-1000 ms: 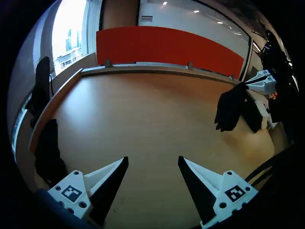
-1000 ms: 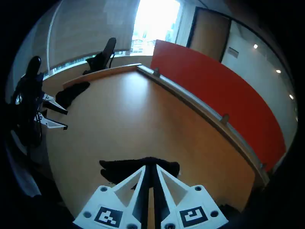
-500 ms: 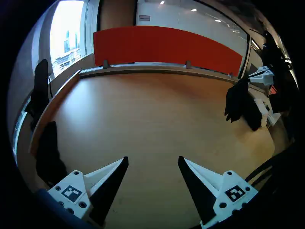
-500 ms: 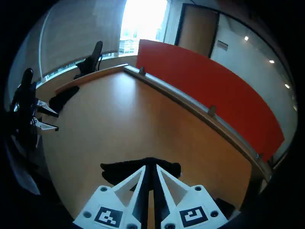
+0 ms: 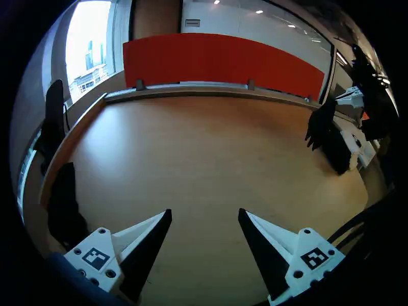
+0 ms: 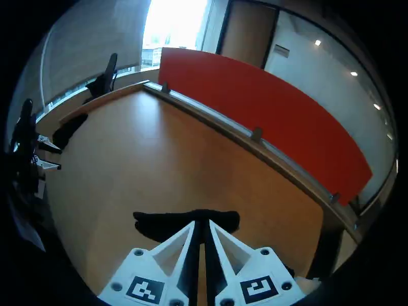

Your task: Fold towel

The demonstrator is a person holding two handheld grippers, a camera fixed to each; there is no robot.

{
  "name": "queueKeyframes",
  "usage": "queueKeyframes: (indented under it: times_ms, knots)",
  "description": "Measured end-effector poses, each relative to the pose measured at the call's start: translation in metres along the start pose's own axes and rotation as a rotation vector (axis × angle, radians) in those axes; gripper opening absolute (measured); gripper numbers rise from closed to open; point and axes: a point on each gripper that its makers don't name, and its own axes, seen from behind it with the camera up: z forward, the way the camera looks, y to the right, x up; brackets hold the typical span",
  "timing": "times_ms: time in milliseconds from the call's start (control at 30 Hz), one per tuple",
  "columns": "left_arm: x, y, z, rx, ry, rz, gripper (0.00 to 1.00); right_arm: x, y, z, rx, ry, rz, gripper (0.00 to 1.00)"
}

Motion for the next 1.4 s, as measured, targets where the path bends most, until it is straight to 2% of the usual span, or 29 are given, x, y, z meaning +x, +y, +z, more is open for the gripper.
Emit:
queueKeyframes:
  times_ms: [567,867,1100,1400]
  knots:
    - [0.0,0.011,0.005,0.005,-0.021,0.007,0.97,-0.024,0.096,-0.007,-0.097,-0.081,0.003,0.05]
    - [-0.002,0.013,0.007,0.012,-0.03,0.01,0.97,-0.034,0.136,-0.01,-0.148,-0.111,0.021,0.05]
    - [0.0,0.017,0.007,0.013,-0.03,0.017,0.97,-0.04,0.154,-0.013,-0.165,-0.123,0.037,0.05]
    - [0.002,0.021,0.009,0.011,-0.032,0.024,0.97,-0.052,0.164,-0.02,-0.179,-0.136,0.049,0.05]
